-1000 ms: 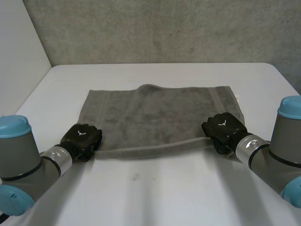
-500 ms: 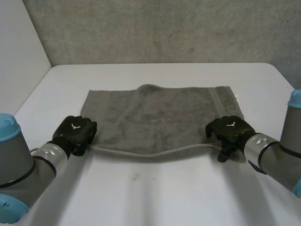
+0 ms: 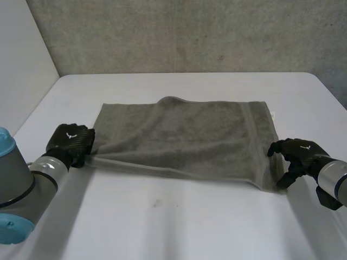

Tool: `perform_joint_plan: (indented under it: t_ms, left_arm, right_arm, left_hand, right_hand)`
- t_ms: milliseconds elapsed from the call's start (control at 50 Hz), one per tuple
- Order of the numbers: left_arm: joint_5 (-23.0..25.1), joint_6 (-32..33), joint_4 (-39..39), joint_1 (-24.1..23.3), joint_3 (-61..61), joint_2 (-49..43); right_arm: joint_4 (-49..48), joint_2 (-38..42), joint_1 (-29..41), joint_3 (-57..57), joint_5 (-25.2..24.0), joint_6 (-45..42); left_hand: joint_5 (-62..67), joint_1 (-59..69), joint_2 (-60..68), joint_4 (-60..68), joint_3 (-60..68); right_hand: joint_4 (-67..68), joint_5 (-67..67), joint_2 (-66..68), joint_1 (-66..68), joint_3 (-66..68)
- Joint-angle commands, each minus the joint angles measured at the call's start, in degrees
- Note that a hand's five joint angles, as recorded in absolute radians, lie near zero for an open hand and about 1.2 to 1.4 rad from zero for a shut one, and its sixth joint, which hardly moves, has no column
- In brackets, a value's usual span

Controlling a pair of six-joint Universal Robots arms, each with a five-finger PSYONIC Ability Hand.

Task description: Fold the towel.

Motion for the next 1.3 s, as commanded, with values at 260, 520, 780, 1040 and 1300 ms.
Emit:
perform_joint_plan:
  t_ms: [260, 520, 780, 1040, 1300]
  left_arm:
    - [-0.16, -0.15, -0.01, -0.22, -0.72, -0.31]
    - [-0.07, -0.15, -0.01, -0.30, -0.72, -0.75]
    - [0.02, -0.41, -0.01, -0.22, -0.63, -0.66]
    - [-0.07, -0.59, -0.10, -0.22, -0.72, -0.57]
    - [-0.07, -0.50, -0.28, -0.39, -0.90, -0.48]
  right_arm:
    - [-0.07, 2.36, 0.23, 1.21, -0.04, -11.14]
    - [-1.03, 2.36, 0.31, 2.97, -0.39, -11.22]
    - [-5.43, 3.59, 0.58, 2.45, 0.31, -12.01]
    - [-6.48, 5.17, 0.58, 0.95, 0.49, -12.10]
    - [-5.96, 5.70, 0.23, -0.54, 0.14, -12.01]
  left_hand:
    - [11.01, 12.40, 10.30, 10.33, 10.36]
    - [11.01, 12.40, 10.30, 10.33, 10.36]
    - [11.01, 12.40, 10.30, 10.33, 10.36]
    - [11.01, 12.40, 10.30, 10.33, 10.36]
    - [11.01, 12.40, 10.30, 10.33, 10.36]
  right_hand:
    - [10.09, 10.06, 10.54, 13.44, 10.67]
    - [8.23, 8.19, 8.68, 11.58, 8.80]
    - [23.04, 23.00, 23.49, 26.39, 23.61]
    - [23.04, 23.00, 23.49, 26.39, 23.61]
    - [53.43, 53.39, 53.87, 56.78, 54.00]
